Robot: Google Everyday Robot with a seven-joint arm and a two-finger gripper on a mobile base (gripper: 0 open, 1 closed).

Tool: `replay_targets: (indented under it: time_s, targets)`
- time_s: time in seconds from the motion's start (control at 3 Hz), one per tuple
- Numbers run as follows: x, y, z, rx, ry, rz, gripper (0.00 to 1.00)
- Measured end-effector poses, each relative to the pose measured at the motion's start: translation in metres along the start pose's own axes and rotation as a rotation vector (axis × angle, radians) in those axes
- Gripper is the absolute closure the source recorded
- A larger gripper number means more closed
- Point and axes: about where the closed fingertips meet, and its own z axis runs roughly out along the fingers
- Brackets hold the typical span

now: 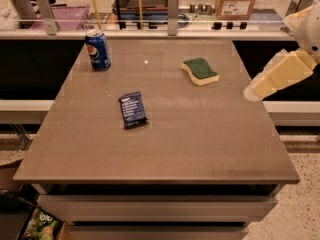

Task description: Pick pepsi can

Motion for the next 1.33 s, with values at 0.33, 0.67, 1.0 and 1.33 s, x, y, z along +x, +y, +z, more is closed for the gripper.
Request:
replay_targets:
  time_s: [0.33, 0.67, 1.0, 1.33]
  targets:
    - [-0.024, -0.011, 0.004, 0.033, -0.099, 0.033, 0.00]
    - [-0.046, -0.019, 0.014, 0.031, -0.211, 0.040, 0.00]
    - [-0.071, -0.017, 0.023, 0.022, -0.319, 0.096, 0.00]
    - [-0.076, -0.017, 0.021, 0.026, -0.334, 0.102, 0.00]
